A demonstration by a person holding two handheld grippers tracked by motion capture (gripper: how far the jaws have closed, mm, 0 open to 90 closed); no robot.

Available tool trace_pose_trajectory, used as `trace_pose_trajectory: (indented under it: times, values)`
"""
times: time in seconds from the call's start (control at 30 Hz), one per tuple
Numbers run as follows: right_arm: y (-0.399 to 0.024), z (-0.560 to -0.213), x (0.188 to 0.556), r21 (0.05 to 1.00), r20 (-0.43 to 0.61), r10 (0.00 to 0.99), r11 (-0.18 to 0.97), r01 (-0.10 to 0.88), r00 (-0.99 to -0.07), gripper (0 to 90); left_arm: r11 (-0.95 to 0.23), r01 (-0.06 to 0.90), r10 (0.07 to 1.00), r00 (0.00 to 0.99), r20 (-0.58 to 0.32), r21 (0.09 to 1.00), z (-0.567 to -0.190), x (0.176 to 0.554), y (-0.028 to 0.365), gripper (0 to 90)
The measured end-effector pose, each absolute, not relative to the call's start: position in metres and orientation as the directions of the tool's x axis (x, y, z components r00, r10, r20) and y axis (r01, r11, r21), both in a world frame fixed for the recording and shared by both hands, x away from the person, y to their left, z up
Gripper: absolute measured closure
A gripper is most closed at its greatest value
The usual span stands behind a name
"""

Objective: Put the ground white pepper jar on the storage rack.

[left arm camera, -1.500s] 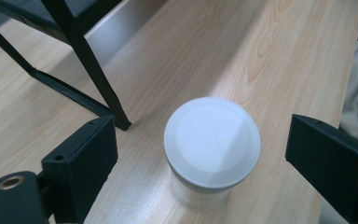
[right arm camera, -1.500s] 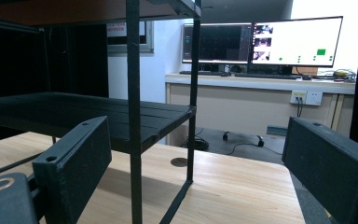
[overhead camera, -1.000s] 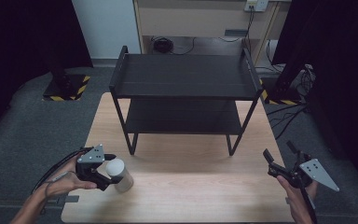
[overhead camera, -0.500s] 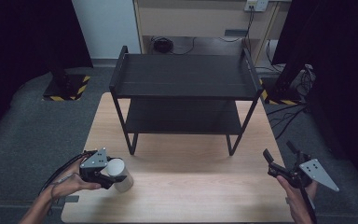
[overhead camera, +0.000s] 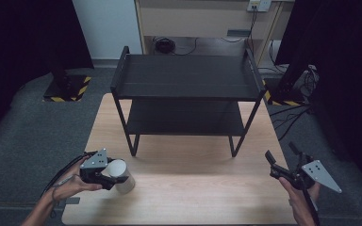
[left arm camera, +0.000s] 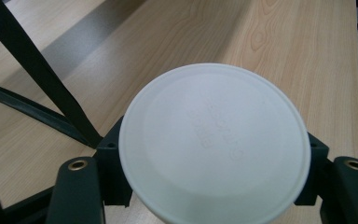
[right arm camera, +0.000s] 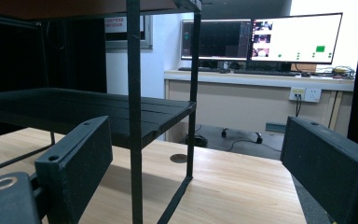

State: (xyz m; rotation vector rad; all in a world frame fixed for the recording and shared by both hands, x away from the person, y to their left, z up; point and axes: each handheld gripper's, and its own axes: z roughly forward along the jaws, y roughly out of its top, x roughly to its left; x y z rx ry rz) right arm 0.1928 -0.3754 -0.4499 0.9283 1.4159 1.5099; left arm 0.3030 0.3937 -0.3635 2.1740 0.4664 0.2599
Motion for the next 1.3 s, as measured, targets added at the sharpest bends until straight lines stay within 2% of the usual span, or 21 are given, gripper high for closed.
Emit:
trace_pose_trajectory:
  times: [0.1,0.4,0.73,0.77,0.9,1.17,1.3]
  values:
    - [-0.376,-0.450,0.193,0.996,-0.031,0.930,-0.003,-0.091,-0.367,9.0,-0.556,0.233,0.409,0.912,0.019,0.798,-0.358,0.304,0.390,33.8]
    - [-0.376,-0.450,0.193,0.996,-0.029,0.929,-0.005,-0.092,-0.368,9.1,-0.560,0.164,0.320,0.947,0.029,0.812,-0.297,0.312,0.365,33.7]
    - [-0.376,-0.450,0.193,0.995,-0.029,0.927,-0.008,-0.097,-0.374,9.4,-0.555,0.064,0.231,0.970,0.079,0.830,-0.184,0.331,0.329,33.6]
    - [-0.376,-0.450,0.193,0.995,-0.029,0.927,-0.008,-0.097,-0.374,9.4,-0.555,0.064,0.231,0.970,0.079,0.830,-0.184,0.331,0.329,33.6]
    - [-0.376,-0.450,0.192,0.995,-0.029,0.928,-0.009,-0.101,-0.372,9.3,-0.526,0.045,0.221,0.972,0.086,0.849,-0.146,0.339,0.319,33.6]
    - [-0.377,-0.450,0.192,0.995,-0.030,0.927,-0.010,-0.104,-0.373,9.2,-0.552,-0.034,0.207,0.962,0.177,0.833,-0.073,0.350,0.292,33.4]
    - [-0.378,-0.450,0.192,0.995,-0.029,0.927,-0.010,-0.101,-0.373,9.2,-0.542,-0.030,0.213,0.962,0.172,0.840,-0.046,0.358,0.283,33.5]
